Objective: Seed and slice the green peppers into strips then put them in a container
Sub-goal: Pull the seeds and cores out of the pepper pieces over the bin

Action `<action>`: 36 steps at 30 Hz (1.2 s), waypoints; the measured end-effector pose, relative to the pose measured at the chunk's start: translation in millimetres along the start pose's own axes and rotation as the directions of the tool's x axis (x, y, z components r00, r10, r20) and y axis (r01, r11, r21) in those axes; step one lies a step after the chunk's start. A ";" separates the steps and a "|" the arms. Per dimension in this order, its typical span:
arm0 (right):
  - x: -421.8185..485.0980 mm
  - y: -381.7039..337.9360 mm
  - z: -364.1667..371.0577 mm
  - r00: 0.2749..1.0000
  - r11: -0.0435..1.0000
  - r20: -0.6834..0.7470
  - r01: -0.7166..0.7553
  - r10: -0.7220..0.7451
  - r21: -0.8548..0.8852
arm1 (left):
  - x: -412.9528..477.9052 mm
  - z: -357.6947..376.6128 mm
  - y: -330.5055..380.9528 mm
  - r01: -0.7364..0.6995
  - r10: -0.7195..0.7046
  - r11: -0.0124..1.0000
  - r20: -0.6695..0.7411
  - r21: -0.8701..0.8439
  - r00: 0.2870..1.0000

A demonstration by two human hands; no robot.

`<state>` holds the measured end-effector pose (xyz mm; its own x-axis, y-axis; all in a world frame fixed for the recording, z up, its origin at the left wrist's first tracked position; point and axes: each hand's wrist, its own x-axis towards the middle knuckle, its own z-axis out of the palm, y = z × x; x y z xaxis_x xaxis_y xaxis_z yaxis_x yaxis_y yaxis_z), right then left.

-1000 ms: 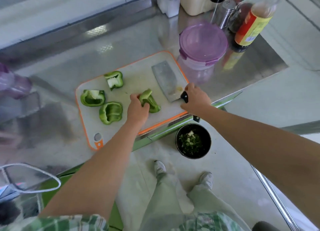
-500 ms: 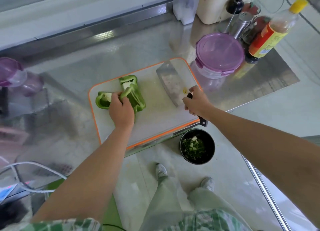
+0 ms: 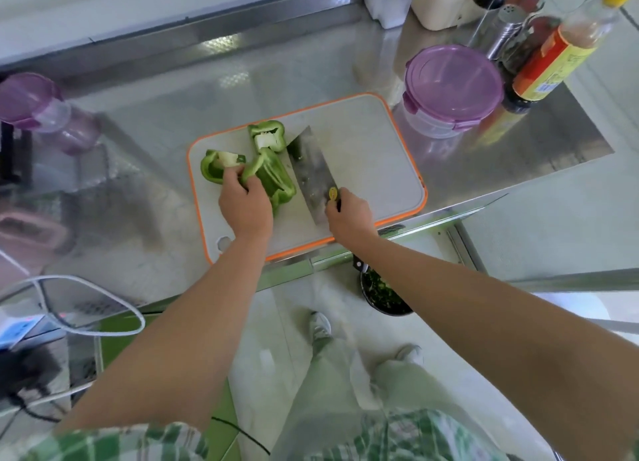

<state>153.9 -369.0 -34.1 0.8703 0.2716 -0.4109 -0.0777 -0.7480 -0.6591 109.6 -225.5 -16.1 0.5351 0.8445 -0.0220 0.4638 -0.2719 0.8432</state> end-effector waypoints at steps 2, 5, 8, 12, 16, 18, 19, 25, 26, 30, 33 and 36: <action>3.9 9.8 -13.9 0.997 0.999 -0.072 -0.026 0.023 -0.048 | -1.2 -1.9 -0.3 -0.016 0.016 1.000 0.004 0.025 1.000; 13.1 23.9 -36.8 0.985 0.995 -0.154 -0.085 0.075 -0.058 | 0.8 -4.5 -1.1 -0.009 0.010 0.999 -0.005 0.040 1.000; 13.7 13.3 -34.3 0.991 0.999 -0.130 -0.038 0.034 -0.027 | 3.9 -5.7 -2.6 0.002 -0.002 0.999 -0.013 0.034 1.000; 5.2 -13.6 2.5 1.000 0.999 -0.023 0.014 -0.013 0.040 | 5.0 -9.5 -2.5 -0.009 0.009 1.000 0.003 0.016 1.000; 1.4 -17.7 18.7 0.999 0.994 -0.024 -0.040 0.043 0.100 | 5.4 -11.7 -3.5 -0.007 0.007 1.000 0.011 -0.004 1.000; 1.3 -16.7 22.4 0.998 0.990 -0.017 -0.065 0.068 0.122 | 5.9 -10.9 -4.0 -0.002 0.002 1.000 0.026 -0.011 1.000; 1.2 -16.5 24.6 0.997 0.988 -0.013 -0.072 0.075 0.138 | 6.1 -10.3 -4.2 0.000 0.000 1.000 0.032 -0.013 0.999; 1.5 -10.5 16.3 0.999 1.000 -0.048 -0.021 0.021 0.011 | 8.5 -8.8 -2.9 0.007 -0.007 1.000 0.055 0.001 0.998; 3.0 -6.1 9.2 0.996 0.999 -0.078 -0.034 0.033 -0.002 | 9.0 -8.7 -2.8 0.008 -0.008 1.000 0.055 -0.001 0.998; 11.3 9.2 -10.2 0.984 0.996 -0.158 -0.077 0.082 0.032 | 11.1 -8.7 -2.4 0.009 -0.009 1.000 0.058 -0.002 0.998; 10.5 -2.9 -0.3 0.996 0.999 -0.083 -0.024 0.028 0.040 | 11.6 -9.4 -1.9 0.010 -0.011 1.000 0.055 0.008 0.998; 9.0 -15.1 15.8 1.000 0.998 -0.016 -0.023 0.024 0.063 | 11.8 -10.2 -1.5 0.008 -0.009 1.000 0.064 0.016 0.998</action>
<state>155.2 -345.7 -37.8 0.8758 0.2437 -0.4167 -0.1284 -0.7144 -0.6878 108.0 -210.4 -12.2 0.5751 0.8155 -0.0641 0.4793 -0.2724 0.8343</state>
